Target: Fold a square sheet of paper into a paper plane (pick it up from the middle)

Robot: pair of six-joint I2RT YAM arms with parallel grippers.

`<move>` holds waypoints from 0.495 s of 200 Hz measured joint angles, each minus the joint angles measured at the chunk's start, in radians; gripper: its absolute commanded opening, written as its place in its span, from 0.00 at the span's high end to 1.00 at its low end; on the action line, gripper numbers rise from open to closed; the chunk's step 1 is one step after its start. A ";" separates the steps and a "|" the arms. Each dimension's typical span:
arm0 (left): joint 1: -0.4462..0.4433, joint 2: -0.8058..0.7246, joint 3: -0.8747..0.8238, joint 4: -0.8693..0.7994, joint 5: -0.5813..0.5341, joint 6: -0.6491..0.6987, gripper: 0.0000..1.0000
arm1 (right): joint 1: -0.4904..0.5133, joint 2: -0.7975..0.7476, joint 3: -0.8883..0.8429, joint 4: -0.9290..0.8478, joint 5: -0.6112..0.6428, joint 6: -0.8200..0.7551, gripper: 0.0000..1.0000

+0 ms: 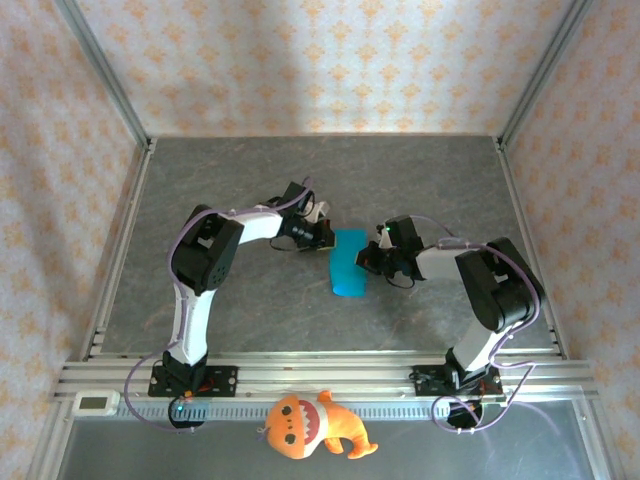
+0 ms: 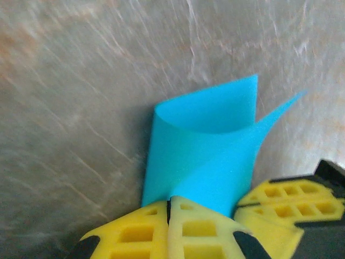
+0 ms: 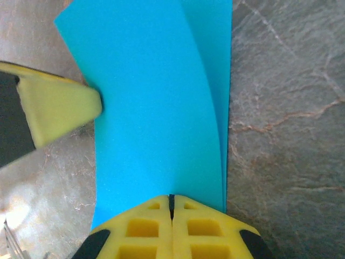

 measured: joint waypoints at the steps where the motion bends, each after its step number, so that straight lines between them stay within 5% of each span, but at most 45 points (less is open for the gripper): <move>1: 0.000 0.000 0.000 -0.001 -0.002 0.000 1.00 | 0.000 0.000 0.000 0.000 0.000 0.000 1.00; 99: 0.014 -0.117 -0.016 0.022 -0.011 -0.008 1.00 | 0.000 0.000 0.000 0.000 0.002 0.000 1.00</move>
